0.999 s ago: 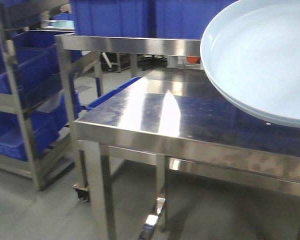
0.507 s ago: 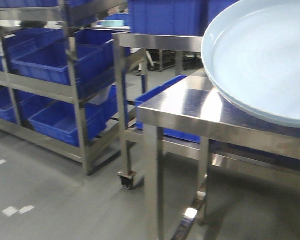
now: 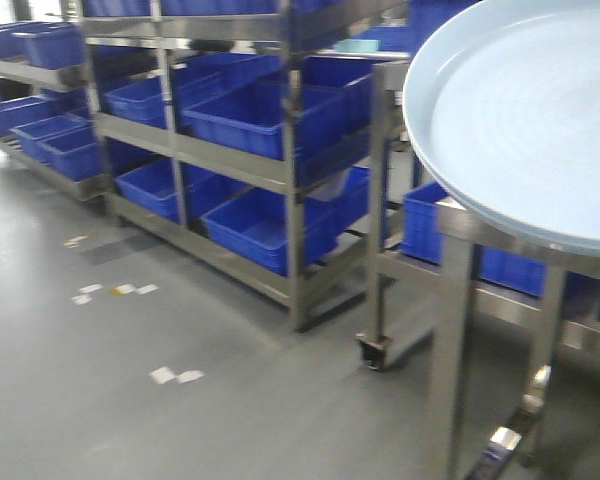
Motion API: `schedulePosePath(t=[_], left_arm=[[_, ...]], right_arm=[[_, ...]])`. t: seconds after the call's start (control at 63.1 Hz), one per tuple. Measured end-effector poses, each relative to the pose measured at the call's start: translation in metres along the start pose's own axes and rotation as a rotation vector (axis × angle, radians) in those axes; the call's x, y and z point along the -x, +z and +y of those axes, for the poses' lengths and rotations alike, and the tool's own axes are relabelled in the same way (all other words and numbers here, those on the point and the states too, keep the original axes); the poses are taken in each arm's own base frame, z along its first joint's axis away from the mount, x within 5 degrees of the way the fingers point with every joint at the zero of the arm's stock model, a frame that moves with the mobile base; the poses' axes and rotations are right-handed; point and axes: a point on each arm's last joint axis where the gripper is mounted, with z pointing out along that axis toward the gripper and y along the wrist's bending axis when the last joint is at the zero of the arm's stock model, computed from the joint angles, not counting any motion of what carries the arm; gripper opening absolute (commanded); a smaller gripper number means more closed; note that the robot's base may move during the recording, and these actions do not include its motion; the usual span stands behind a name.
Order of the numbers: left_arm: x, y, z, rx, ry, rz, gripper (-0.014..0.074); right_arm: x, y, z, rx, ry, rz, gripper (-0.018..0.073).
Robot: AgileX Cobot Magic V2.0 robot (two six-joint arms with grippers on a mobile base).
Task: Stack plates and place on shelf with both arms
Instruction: 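Drive the base away from the table holding the plates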
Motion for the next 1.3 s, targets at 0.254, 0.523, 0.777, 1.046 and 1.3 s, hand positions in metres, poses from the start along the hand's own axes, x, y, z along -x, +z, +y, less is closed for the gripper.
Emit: schedulePosePath(t=[0.254,0.523,0.777,1.046,1.3], left_arm=[[0.0,0.0,0.0,0.0,0.0,0.0,0.0089],[0.0,0.0,0.0,0.0,0.0,0.0,0.0089],[0.0,0.0,0.0,0.0,0.0,0.0,0.0089],[0.0001,-0.0003,0.0,0.0,0.0,-0.002,0.0089],[0.0001,-0.0003,0.0,0.0,0.0,-0.002,0.0089]], right_arm=[[0.0,0.0,0.0,0.0,0.0,0.0,0.0056],[-0.0002,0.0,0.0,0.0,0.0,0.002,0.0056],[-0.0002,0.0,0.0,0.0,0.0,0.002,0.0056],[-0.0002,0.0,0.0,0.0,0.0,0.002,0.0056],[-0.0002,0.0,0.0,0.0,0.0,0.002,0.0056]])
